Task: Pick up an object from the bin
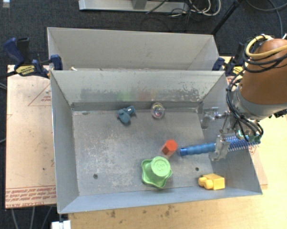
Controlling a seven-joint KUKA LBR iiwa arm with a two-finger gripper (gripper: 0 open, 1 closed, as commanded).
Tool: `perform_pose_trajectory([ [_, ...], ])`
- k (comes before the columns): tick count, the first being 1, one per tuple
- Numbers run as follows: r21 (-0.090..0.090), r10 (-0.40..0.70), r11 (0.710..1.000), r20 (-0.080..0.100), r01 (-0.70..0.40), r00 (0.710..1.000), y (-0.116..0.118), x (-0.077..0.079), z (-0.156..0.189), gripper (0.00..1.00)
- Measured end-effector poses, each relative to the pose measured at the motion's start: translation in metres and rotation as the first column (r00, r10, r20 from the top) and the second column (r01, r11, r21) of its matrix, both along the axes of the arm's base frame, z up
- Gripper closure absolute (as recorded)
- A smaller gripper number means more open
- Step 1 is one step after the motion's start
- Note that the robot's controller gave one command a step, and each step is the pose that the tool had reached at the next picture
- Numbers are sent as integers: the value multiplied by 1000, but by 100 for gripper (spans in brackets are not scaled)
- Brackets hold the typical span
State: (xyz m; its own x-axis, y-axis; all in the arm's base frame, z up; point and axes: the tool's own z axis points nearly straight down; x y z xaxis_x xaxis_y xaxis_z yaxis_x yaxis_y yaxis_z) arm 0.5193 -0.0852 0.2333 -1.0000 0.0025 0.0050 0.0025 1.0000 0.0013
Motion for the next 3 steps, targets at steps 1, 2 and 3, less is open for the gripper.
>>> perform_pose_trajectory([
  [1, -10, -113, 994, 20, 113, 993, -27, 0, -156, 0],
  [2, 0, 30, 1000, 35, -30, 999, -39, 26, -153, 0],
  [3, 4, 222, 975, 37, -222, 974, -43, 79, -153, 0],
])
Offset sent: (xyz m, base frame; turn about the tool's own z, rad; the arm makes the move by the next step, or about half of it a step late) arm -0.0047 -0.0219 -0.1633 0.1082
